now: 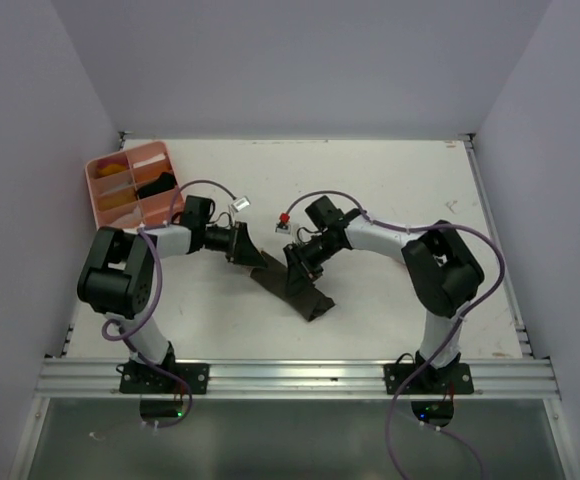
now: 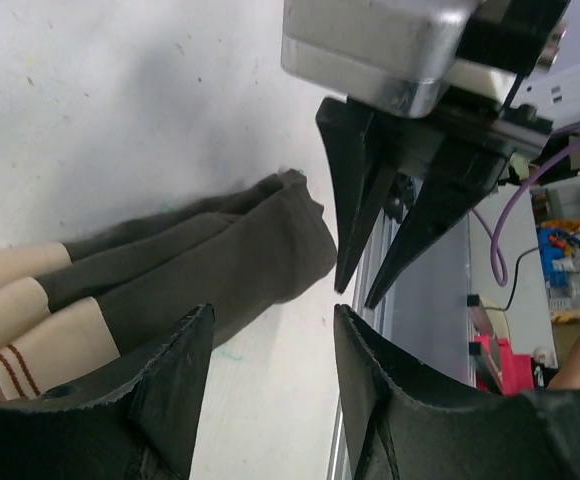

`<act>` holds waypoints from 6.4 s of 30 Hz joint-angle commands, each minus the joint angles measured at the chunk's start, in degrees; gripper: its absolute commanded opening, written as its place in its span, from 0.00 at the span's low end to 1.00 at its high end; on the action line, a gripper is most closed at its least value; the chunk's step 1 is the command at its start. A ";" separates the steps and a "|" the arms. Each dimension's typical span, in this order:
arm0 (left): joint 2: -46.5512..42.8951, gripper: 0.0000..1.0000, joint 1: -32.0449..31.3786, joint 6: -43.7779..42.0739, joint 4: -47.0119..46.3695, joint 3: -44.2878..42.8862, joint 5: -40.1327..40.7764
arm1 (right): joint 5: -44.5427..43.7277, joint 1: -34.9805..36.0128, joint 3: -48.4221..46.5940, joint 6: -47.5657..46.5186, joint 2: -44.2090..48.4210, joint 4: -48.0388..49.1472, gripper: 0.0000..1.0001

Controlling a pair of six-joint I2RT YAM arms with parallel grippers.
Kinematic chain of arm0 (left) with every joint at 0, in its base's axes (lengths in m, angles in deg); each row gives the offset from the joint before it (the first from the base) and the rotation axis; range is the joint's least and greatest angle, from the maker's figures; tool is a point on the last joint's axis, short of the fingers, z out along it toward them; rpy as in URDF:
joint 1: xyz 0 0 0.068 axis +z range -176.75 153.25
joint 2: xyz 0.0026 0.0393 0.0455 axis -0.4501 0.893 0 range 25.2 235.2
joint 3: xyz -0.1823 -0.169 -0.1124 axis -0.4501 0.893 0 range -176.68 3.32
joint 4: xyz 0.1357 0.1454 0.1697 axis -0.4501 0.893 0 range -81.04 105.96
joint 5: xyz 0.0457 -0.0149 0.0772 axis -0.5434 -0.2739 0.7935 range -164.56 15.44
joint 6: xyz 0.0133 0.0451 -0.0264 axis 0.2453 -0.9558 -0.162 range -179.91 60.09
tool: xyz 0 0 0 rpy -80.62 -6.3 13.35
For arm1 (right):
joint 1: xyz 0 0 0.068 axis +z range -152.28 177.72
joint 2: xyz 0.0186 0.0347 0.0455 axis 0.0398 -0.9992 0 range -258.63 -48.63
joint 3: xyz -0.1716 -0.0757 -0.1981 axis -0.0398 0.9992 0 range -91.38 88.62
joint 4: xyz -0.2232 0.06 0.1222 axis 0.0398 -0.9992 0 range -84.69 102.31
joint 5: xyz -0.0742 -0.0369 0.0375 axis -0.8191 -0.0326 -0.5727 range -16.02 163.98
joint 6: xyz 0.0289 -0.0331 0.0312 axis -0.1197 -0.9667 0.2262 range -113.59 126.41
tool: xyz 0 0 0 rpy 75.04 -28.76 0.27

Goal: Roll the underwear
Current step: Fold the underwear, then roll the underwear

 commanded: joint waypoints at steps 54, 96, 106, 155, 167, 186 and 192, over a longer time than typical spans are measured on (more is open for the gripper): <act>9.22 0.46 -12.22 -25.34 16.37 -27.73 41.45 | -13.38 -7.86 4.53 -7.84 4.24 -18.22 0.60; -9.76 0.53 -11.43 -25.00 9.96 -0.49 43.38 | -17.27 -14.98 -7.60 -3.13 0.73 -8.85 0.99; -7.92 0.51 -15.64 -24.38 8.73 1.89 42.41 | -14.45 -14.80 -11.37 6.64 -10.17 0.49 0.99; -28.40 0.89 -29.18 -116.65 7.50 16.47 38.37 | -3.02 -7.50 -7.78 6.30 -10.16 1.90 0.44; -20.40 0.73 -33.67 -114.65 -0.68 17.36 42.59 | -3.98 -7.33 -8.74 9.64 -16.51 3.13 0.43; -16.88 0.22 -33.67 -99.54 -4.55 15.86 41.62 | -3.99 -7.33 -8.92 9.38 -18.80 1.99 0.42; -17.14 0.00 -33.40 -86.70 0.96 11.74 40.05 | -4.34 -7.42 -9.35 7.19 -17.83 0.05 0.45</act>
